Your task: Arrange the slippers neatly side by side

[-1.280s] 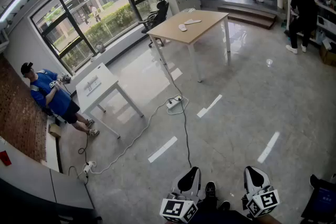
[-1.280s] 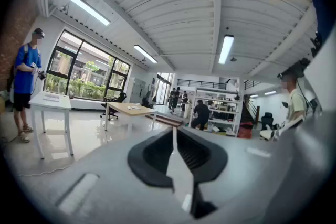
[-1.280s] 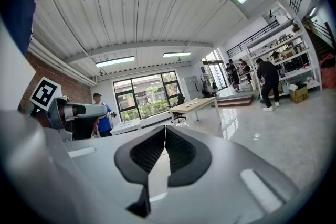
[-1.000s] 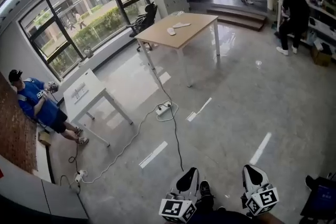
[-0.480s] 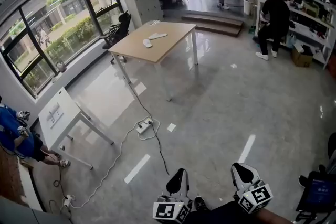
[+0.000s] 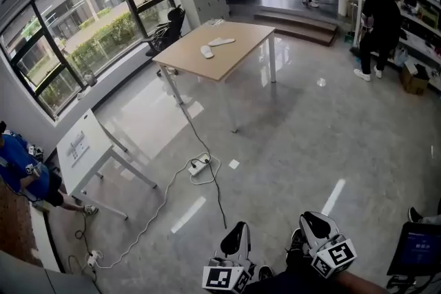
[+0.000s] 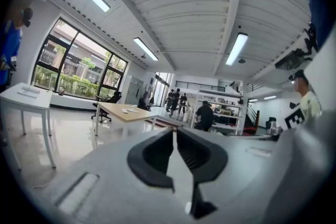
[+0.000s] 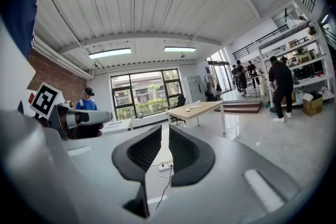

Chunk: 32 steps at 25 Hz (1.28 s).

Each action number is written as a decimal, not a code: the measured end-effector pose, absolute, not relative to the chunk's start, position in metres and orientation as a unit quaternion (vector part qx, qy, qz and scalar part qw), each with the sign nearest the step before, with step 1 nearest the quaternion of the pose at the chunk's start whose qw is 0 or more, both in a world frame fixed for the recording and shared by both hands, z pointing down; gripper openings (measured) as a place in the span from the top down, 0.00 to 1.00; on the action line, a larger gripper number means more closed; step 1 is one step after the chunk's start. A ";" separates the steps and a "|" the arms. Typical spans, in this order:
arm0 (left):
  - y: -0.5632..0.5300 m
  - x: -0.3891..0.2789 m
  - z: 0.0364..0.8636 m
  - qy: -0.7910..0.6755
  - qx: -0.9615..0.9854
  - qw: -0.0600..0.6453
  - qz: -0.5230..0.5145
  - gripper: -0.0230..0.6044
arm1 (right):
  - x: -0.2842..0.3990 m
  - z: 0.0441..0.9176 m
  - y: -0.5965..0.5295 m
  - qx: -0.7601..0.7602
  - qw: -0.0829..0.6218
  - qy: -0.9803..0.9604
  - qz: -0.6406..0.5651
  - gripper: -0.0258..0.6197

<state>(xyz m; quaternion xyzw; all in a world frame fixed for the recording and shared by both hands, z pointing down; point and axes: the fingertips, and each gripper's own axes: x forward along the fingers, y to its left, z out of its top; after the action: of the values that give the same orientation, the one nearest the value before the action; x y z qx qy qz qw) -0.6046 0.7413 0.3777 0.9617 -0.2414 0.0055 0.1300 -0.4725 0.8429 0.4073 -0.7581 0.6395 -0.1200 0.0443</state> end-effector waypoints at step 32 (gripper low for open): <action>0.616 -0.311 0.378 -0.251 0.960 0.123 0.018 0.92 | -0.186 0.417 0.702 -0.738 0.067 0.659 -0.124 0.86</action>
<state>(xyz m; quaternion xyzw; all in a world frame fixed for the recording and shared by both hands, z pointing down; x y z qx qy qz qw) -0.3112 0.6162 0.3784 0.9600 -0.2507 0.0184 0.1232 -0.1856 0.7020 0.4165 -0.7384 0.6595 -0.1244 0.0665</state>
